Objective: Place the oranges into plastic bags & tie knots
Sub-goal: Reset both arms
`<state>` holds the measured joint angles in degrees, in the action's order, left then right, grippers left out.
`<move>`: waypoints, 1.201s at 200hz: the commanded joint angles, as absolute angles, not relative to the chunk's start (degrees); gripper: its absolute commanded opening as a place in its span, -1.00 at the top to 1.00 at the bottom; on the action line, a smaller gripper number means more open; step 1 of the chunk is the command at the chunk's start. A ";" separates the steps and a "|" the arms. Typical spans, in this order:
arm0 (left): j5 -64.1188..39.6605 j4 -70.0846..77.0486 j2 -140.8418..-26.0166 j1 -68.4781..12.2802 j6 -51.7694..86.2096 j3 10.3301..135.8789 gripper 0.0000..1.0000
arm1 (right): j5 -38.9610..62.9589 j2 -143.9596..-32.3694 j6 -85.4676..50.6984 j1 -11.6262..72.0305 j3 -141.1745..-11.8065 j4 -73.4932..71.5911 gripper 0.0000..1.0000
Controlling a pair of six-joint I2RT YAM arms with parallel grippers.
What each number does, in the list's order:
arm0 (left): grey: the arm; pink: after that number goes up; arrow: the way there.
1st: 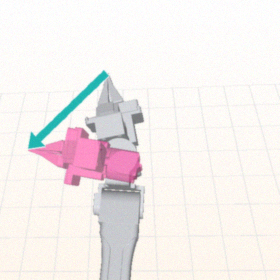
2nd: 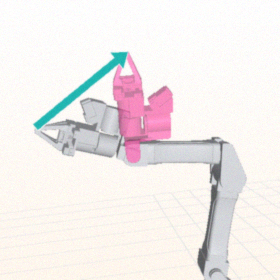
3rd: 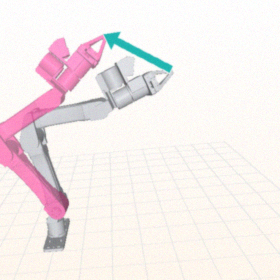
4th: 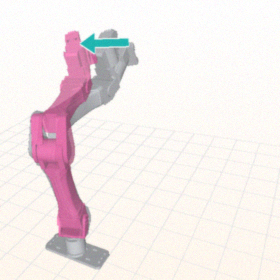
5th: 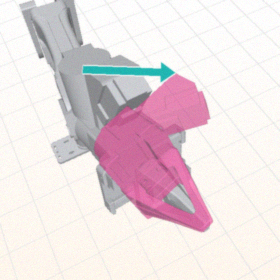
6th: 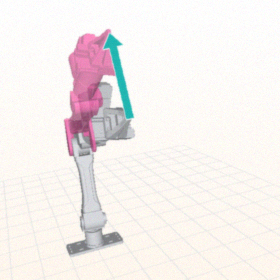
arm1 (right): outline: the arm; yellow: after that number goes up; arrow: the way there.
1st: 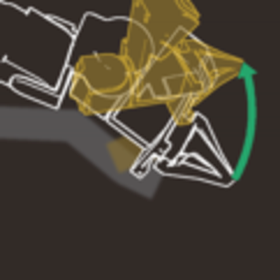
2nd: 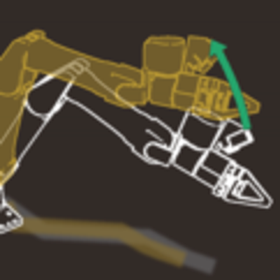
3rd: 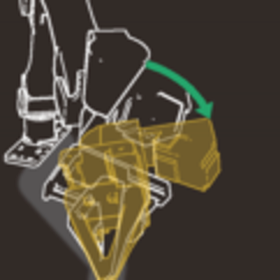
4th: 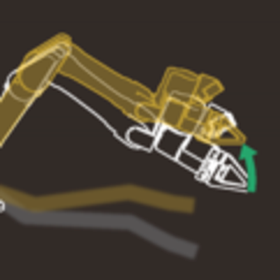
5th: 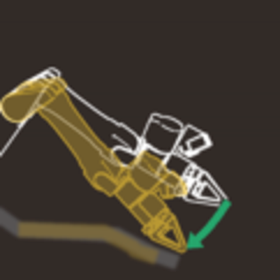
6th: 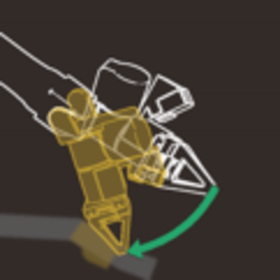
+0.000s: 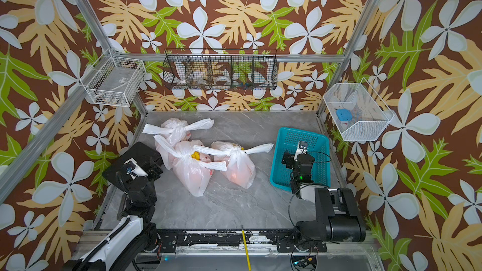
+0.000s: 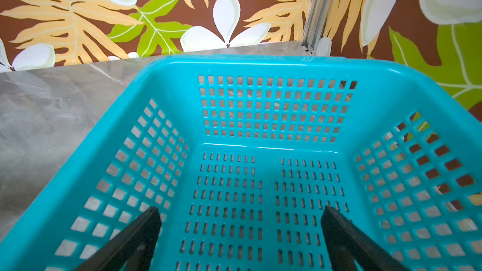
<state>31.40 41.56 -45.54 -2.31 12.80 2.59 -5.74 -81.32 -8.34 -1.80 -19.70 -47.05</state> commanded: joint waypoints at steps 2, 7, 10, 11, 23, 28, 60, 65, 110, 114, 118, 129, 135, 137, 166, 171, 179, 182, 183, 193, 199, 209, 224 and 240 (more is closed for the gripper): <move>29.29 54.28 -48.63 -2.02 7.72 1.16 -0.80 | -4.06 -81.07 -6.48 -1.58 -18.38 -53.05 -0.97; 28.56 55.25 -49.77 -1.94 7.27 1.01 -0.80 | -3.87 -80.73 -6.21 -1.38 -17.45 -54.16 -0.97; 27.84 55.95 -50.54 -1.93 7.03 0.97 -0.81 | -3.94 -80.55 -6.05 -1.29 -16.81 -55.24 -0.97; 27.59 56.06 -50.85 -1.89 6.90 0.97 -0.81 | -3.95 -80.53 -5.97 -1.17 -16.54 -55.66 -0.97; 25.04 59.76 -54.25 -1.85 6.17 0.84 -0.81 | -4.17 -81.86 -5.51 -0.60 -12.88 -62.87 -0.99; 23.88 60.24 -55.32 -1.85 5.51 1.04 -0.81 | -4.28 -83.43 -5.89 -0.61 -11.27 -67.38 -1.00; 18.53 65.42 -60.27 -1.67 2.62 2.01 -0.84 | -4.52 -83.80 -5.75 -0.52 -11.43 -67.85 -0.99; 17.88 63.48 -60.36 -1.63 2.18 2.93 -0.85 | -4.64 -83.20 -5.88 -0.45 -11.84 -66.04 -0.99; 12.97 64.10 -61.19 -1.14 0.32 3.25 -0.86 | -5.29 -83.40 -5.78 -0.18 -11.87 -66.13 -0.99; 12.39 64.18 -60.62 -1.14 0.31 2.72 -0.86 | -5.34 -83.37 -5.72 -0.18 -11.93 -66.16 -0.99; 11.90 64.05 -59.94 -1.15 0.85 2.42 -0.86 | -5.40 -83.26 -5.74 -0.18 -11.95 -65.93 -0.99; 9.32 64.69 -58.30 -1.14 4.05 1.23 -0.86 | -5.49 -83.36 -5.64 -0.07 -11.89 -66.09 -0.99; 7.04 67.18 -58.10 -1.14 5.29 0.00 -0.86 | -5.57 -83.30 -5.64 -0.08 -11.95 -66.01 -0.99; 6.37 68.03 -58.12 -1.14 5.54 -0.35 -0.86 | -5.59 -83.29 -5.58 -0.09 -11.95 -65.94 -0.99; 6.37 73.60 -60.65 -1.12 4.47 -1.49 -0.87 | -5.86 -83.30 -5.54 0.06 -11.88 -65.96 -0.98; 6.36 73.65 -61.47 -1.10 4.79 -0.93 -0.87 | -5.71 -83.31 -5.43 0.10 -11.91 -66.00 -0.99; 4.72 74.22 -63.82 -1.15 4.41 -0.09 -0.88 | -5.45 -83.34 -5.10 0.32 -12.28 -65.40 -0.99; 4.10 75.01 -64.93 -1.12 4.32 0.05 -0.88 | -5.76 -83.40 -4.94 0.40 -12.39 -65.32 -0.99; 3.81 75.39 -65.34 -1.13 4.27 0.07 -0.88 | -5.91 -83.40 -4.93 0.51 -12.39 -65.31 -0.99; 2.53 81.02 -70.44 -1.14 4.22 0.09 -0.88 | -6.89 -83.42 -4.58 1.05 -12.55 -64.98 -0.99; 3.00 83.93 -73.86 -1.14 4.39 0.17 -0.88 | -6.87 -83.43 -4.57 1.10 -12.53 -65.04 -0.99; 3.38 90.17 -79.51 -1.14 4.73 0.43 -0.89 | -6.99 -83.42 -4.59 1.10 -12.49 -65.06 -0.99; 4.27 81.75 -76.97 -1.19 4.76 2.20 -0.89 | -7.07 -83.41 -4.53 1.13 -12.55 -64.97 -0.99; 7.24 77.89 -78.27 -1.19 6.30 5.50 -0.90 | -7.50 -83.49 -4.39 1.41 -12.57 -64.90 -0.99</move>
